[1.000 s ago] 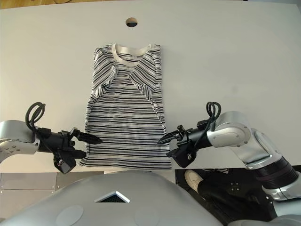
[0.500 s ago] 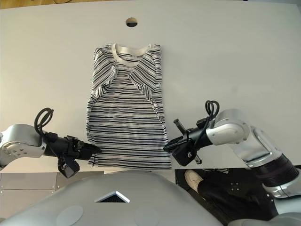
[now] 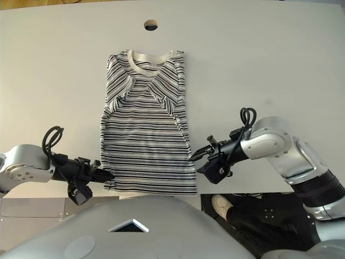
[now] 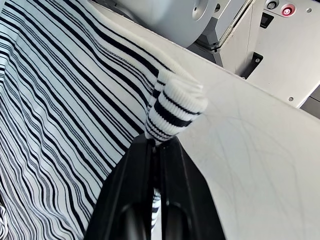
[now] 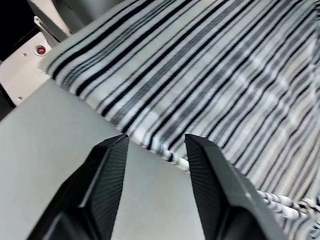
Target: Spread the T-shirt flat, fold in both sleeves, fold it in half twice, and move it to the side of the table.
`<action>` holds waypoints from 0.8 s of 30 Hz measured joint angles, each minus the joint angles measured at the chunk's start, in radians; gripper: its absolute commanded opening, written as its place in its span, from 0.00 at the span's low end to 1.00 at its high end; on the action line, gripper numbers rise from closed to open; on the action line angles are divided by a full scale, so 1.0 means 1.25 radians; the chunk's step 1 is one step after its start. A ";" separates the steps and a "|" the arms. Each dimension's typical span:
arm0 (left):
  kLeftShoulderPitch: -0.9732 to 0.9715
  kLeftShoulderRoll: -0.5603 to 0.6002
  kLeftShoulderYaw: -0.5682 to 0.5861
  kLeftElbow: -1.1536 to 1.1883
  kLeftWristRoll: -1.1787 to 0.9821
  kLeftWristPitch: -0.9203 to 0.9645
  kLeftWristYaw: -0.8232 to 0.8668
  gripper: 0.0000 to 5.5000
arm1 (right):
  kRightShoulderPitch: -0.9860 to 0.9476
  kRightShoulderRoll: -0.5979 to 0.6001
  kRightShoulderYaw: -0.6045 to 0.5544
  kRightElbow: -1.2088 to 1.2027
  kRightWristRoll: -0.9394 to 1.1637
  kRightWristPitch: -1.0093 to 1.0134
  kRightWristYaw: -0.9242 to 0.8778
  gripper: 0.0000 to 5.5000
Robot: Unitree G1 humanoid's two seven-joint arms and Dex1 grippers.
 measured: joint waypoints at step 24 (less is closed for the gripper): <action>0.006 -0.001 0.004 -0.020 0.000 0.033 0.000 0.02 | 0.015 0.034 0.078 0.042 -0.095 -0.189 -0.104 0.50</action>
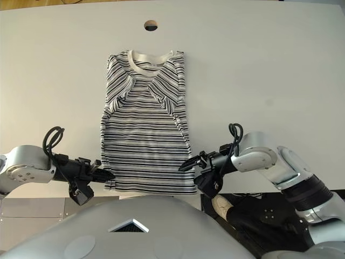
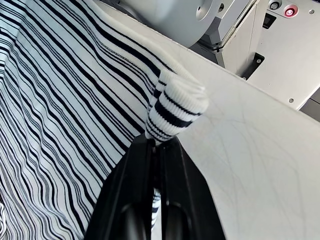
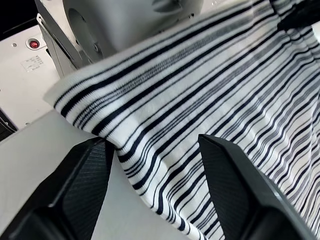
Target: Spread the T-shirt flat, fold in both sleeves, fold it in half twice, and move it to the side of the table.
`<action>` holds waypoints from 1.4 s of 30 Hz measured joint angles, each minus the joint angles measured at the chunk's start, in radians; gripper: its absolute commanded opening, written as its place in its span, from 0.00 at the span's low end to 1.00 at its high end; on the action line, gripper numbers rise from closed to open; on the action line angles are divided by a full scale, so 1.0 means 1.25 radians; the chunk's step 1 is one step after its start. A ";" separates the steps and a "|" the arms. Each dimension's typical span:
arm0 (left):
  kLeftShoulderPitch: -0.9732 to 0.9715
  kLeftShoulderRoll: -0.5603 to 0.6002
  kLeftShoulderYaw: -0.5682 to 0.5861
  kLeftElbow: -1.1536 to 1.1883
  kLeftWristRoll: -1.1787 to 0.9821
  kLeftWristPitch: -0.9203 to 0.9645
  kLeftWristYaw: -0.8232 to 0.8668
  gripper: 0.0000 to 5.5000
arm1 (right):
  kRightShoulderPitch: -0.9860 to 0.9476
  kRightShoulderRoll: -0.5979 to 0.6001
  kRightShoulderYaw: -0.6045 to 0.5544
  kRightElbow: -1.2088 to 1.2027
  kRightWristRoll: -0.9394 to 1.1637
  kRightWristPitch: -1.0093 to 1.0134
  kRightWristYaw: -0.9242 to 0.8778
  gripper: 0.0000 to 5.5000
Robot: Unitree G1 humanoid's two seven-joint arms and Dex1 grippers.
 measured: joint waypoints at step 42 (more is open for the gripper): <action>0.172 0.055 0.071 -0.270 -0.510 0.498 -0.121 0.02 | 0.064 -0.194 -0.127 -0.225 0.454 0.698 0.246 0.02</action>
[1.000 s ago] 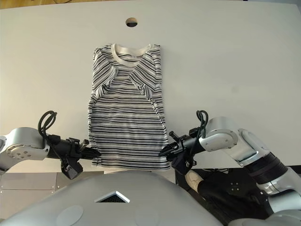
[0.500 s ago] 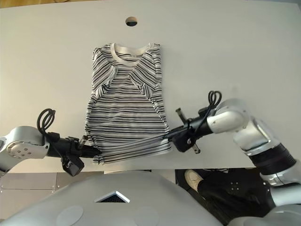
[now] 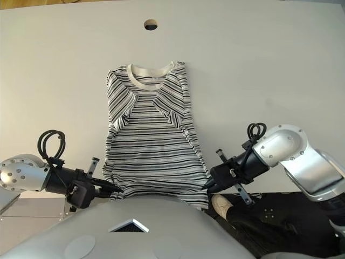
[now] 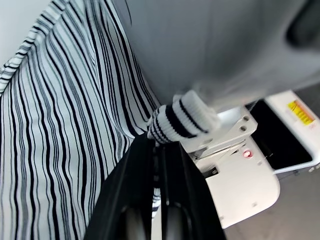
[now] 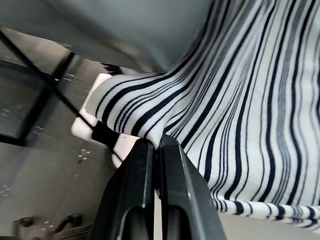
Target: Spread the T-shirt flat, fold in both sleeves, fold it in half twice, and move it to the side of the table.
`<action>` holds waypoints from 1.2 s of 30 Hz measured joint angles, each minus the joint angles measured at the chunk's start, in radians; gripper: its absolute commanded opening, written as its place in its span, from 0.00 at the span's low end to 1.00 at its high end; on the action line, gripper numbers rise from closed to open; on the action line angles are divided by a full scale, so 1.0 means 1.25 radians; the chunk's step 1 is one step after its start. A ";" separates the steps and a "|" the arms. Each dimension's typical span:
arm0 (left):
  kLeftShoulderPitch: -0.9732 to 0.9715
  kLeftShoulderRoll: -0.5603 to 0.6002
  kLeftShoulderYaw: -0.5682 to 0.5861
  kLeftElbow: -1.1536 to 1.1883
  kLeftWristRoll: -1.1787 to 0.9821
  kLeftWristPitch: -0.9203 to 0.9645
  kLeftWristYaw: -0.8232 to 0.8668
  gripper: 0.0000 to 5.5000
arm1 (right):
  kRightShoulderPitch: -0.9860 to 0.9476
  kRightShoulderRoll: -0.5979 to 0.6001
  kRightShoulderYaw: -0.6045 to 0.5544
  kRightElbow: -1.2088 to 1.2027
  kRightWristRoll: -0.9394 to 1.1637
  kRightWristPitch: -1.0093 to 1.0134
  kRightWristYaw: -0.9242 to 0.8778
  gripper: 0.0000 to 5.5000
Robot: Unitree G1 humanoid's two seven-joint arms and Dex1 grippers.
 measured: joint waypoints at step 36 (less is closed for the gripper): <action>-0.676 -0.463 0.128 0.997 0.008 0.146 -0.059 0.02 | -0.815 0.638 -0.080 1.280 -0.191 0.140 -0.242 0.02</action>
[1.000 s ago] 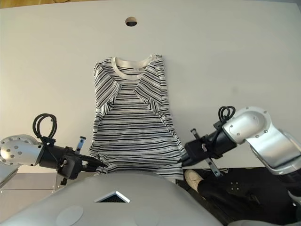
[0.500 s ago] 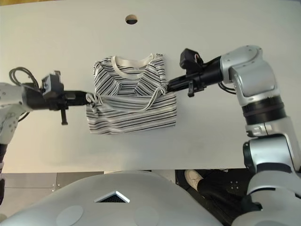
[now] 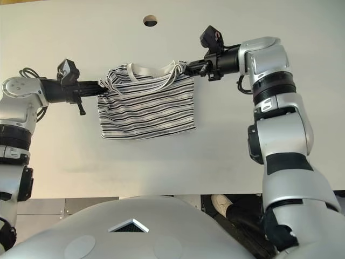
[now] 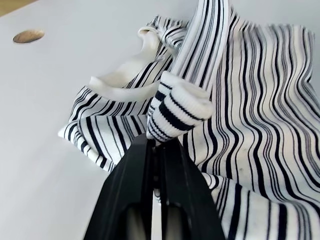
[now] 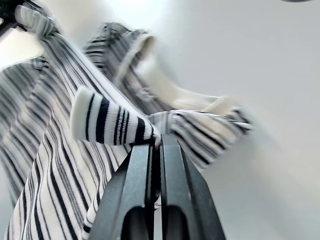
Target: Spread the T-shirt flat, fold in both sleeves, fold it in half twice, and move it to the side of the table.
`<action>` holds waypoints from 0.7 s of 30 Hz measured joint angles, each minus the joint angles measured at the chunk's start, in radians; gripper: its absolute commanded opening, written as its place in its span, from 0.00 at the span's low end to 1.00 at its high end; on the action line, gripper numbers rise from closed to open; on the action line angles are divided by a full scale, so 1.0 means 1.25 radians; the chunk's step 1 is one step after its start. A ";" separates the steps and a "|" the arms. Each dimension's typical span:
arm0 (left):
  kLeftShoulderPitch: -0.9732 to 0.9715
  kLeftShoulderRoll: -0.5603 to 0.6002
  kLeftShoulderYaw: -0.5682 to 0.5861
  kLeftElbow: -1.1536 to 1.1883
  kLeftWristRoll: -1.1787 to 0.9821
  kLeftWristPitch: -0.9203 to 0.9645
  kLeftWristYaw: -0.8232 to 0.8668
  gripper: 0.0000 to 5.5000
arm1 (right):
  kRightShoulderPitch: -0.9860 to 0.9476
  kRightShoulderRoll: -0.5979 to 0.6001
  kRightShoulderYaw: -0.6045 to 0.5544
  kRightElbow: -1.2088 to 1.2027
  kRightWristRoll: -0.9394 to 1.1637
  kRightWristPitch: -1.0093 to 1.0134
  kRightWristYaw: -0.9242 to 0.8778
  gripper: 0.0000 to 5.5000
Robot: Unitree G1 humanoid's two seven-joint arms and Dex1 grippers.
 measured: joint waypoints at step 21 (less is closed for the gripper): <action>-0.176 -0.140 0.101 0.386 0.103 -0.153 0.156 0.13 | -0.033 0.030 -0.125 0.210 -0.128 -0.060 -0.180 0.16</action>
